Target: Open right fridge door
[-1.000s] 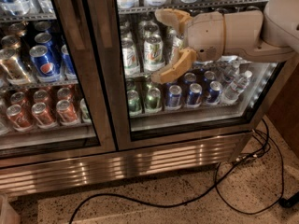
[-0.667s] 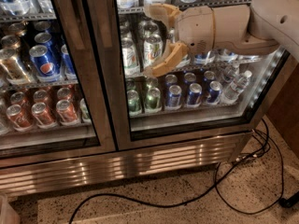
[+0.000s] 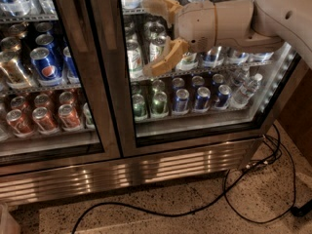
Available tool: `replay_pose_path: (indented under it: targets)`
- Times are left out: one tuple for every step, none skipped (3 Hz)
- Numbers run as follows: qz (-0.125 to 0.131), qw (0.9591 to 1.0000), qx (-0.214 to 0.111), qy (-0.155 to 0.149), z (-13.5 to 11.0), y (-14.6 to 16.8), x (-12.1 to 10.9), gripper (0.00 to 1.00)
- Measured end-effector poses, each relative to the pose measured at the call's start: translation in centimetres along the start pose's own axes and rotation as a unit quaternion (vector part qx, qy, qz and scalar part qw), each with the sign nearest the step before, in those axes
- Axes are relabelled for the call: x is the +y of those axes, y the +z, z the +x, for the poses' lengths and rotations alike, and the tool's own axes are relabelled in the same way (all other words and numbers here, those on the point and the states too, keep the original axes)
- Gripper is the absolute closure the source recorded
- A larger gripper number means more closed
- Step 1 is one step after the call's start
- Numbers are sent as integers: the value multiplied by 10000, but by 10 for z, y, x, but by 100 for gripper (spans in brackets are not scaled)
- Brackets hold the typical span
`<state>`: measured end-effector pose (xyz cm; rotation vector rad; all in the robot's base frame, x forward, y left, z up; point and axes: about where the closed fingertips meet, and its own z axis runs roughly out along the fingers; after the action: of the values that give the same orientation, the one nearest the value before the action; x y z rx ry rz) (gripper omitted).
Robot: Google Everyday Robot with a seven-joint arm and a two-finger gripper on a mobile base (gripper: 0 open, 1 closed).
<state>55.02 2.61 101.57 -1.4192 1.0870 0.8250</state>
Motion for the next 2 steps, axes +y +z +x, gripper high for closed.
replay_pose_path:
  targets:
    - [-7,10000,-5,-2,-1,0,1,19]
    - [-240,9996,-145,-102,-16,21,-6,21]
